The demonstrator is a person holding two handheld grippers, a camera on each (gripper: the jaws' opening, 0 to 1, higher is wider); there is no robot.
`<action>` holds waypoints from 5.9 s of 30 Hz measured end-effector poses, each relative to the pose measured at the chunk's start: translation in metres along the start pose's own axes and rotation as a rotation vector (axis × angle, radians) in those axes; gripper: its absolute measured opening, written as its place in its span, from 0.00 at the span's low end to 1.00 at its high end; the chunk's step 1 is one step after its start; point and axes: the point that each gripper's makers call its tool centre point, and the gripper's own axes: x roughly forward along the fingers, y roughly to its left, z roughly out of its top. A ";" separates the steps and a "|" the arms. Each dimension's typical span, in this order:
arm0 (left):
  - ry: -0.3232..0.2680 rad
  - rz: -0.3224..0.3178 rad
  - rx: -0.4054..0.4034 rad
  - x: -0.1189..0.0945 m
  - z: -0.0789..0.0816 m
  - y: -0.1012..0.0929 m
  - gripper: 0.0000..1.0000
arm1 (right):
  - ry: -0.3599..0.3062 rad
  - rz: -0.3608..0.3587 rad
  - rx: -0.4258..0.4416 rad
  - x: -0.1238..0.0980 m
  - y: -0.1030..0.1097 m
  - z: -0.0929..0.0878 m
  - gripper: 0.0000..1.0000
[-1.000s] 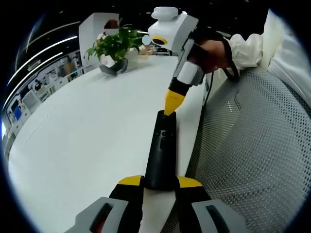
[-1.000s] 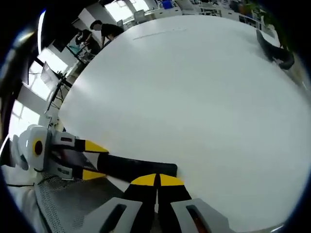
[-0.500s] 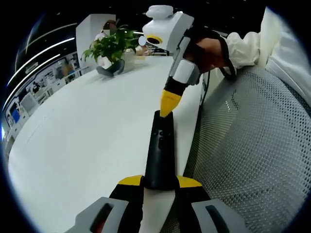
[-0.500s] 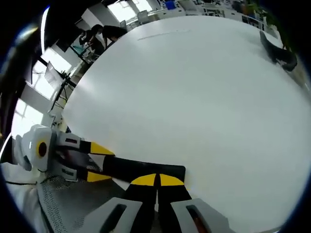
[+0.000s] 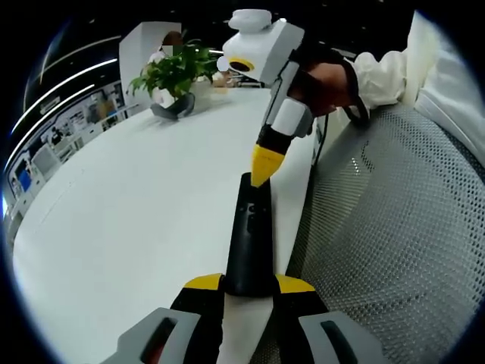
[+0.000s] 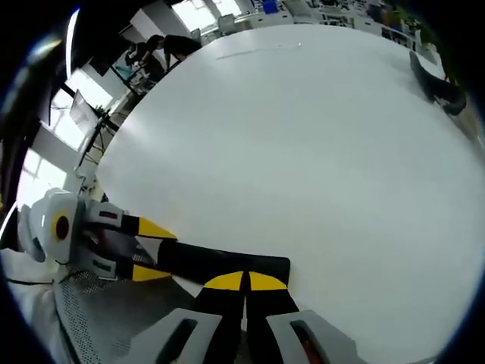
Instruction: Press the specified remote control buttons in sequence, fully releasing each button before pressing the next.
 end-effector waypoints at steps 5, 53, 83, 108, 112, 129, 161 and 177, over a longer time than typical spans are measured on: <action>-0.002 -0.001 0.000 0.000 0.000 0.000 0.24 | -0.004 0.002 0.000 0.000 0.000 0.000 0.00; -0.011 -0.027 0.031 0.001 0.002 -0.008 0.24 | -0.021 0.018 -0.018 -0.001 0.007 0.004 0.00; -0.021 -0.026 0.022 0.001 0.002 -0.007 0.24 | -0.025 0.021 -0.064 0.005 0.009 0.001 0.00; -0.021 -0.021 0.022 0.002 0.003 -0.006 0.24 | -0.003 0.065 0.023 0.004 0.007 0.003 0.00; -0.020 -0.020 0.022 0.002 0.003 -0.006 0.24 | 0.005 0.063 0.014 0.004 0.009 0.002 0.00; -0.019 -0.018 0.022 0.002 0.003 -0.007 0.24 | 0.047 0.107 0.000 0.002 0.022 -0.005 0.00; -0.021 -0.020 0.024 0.002 0.003 -0.008 0.24 | 0.055 0.097 -0.002 0.004 0.019 -0.010 0.00; -0.020 -0.019 0.026 0.002 0.003 -0.008 0.24 | 0.063 0.100 0.011 0.003 0.020 -0.009 0.00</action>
